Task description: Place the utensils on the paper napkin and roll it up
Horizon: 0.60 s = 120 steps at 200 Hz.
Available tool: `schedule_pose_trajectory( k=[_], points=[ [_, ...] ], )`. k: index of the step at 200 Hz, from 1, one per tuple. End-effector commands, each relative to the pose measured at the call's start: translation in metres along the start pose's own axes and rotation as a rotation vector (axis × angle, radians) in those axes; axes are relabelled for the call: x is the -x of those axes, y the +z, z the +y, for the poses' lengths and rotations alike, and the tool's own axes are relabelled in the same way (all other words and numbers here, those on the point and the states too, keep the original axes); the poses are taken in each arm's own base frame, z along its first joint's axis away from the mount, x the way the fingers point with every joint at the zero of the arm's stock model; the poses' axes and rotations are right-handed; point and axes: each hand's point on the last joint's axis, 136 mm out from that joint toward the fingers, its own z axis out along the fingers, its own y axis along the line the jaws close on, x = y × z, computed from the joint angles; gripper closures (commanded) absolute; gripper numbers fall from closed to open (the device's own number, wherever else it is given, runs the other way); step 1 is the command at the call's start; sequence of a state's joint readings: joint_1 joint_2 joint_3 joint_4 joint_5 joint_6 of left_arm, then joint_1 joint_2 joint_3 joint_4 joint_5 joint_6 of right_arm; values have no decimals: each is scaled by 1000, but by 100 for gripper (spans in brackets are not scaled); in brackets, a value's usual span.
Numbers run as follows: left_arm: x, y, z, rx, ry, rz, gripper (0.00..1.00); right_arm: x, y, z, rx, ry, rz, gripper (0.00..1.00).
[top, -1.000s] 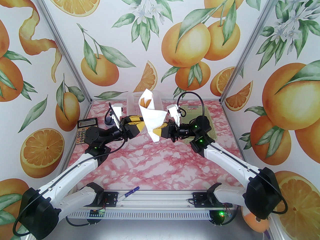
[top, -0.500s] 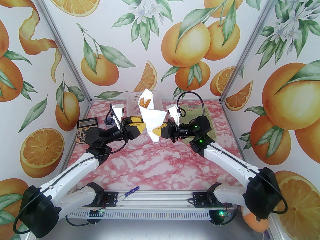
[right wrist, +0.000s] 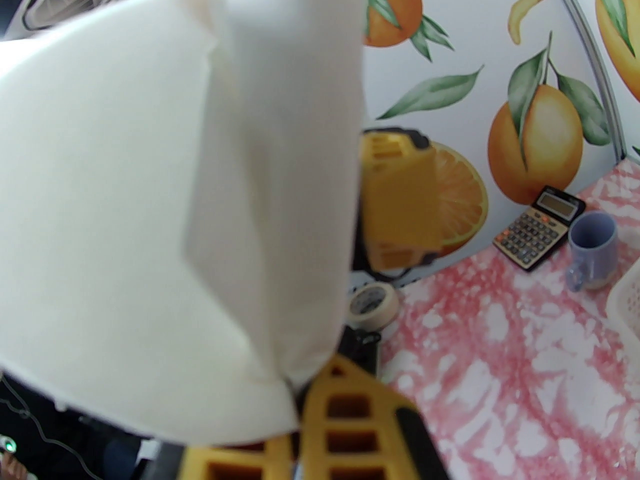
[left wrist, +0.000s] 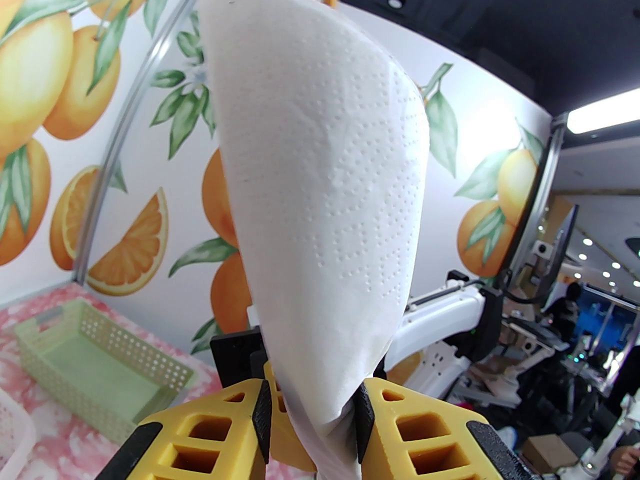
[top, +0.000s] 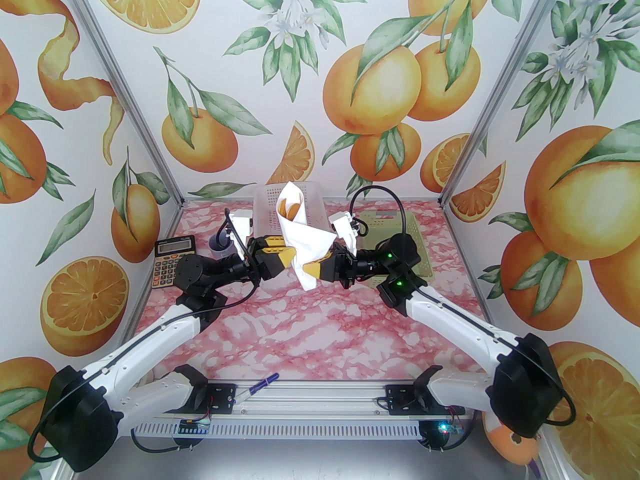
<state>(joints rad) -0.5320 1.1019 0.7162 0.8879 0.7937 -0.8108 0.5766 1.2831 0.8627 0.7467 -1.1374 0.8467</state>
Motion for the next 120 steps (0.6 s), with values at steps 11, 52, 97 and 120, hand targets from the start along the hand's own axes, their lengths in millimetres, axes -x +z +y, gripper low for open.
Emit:
schedule_pose_trajectory(
  k=[11, 52, 97, 120],
  points=[
    [9, 7, -12, -47, 44, -7, 69, 0, 6, 15, 62, -50, 26, 100],
    [7, 8, -15, -65, 46, 1, 70, -1, 7, 13, 60, -44, 32, 100],
    [5, 8, -17, -65, 50, 9, 79, -1, 7, 13, 48, -43, 34, 100],
    [6, 7, -16, -58, 54, 6, 90, -3, 6, 10, 36, -40, 44, 100]
  ],
)
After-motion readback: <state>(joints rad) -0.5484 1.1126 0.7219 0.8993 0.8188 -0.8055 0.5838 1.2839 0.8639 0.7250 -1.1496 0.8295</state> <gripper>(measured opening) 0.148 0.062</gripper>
